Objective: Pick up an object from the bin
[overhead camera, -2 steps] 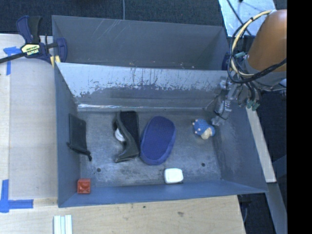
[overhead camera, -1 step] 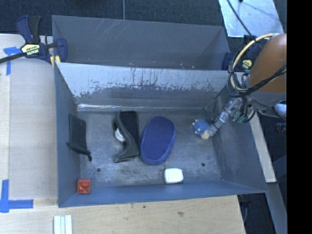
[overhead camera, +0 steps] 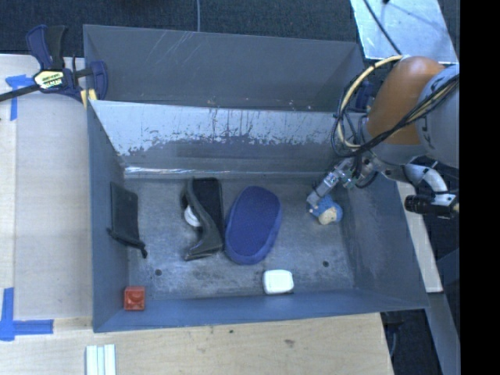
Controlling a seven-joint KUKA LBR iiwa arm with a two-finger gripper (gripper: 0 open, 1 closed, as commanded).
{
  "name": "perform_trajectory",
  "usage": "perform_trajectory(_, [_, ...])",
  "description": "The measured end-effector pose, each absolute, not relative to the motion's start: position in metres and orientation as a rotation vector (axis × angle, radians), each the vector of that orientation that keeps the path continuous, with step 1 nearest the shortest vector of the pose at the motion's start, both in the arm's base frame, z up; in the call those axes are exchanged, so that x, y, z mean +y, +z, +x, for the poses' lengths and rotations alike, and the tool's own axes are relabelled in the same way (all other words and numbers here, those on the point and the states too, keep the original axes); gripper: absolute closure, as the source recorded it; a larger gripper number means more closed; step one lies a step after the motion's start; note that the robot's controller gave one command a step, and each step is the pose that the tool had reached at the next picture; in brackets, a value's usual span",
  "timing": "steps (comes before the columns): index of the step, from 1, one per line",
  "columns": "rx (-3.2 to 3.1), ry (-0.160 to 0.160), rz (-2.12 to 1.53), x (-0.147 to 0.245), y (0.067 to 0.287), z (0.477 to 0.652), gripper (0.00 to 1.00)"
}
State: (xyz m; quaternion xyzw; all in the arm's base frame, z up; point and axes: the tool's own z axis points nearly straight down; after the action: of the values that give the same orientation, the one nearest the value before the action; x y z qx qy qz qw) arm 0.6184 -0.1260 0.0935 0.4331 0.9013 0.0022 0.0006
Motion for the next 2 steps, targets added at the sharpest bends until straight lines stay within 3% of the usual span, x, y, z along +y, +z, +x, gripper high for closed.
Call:
perform_trajectory(1, [3.139, 0.009, 0.094, -0.1384, 0.0774, 0.5847, 0.00])
perform_trajectory(2, [3.139, 0.003, 0.102, -0.1420, 0.0786, 0.5843, 1.00])
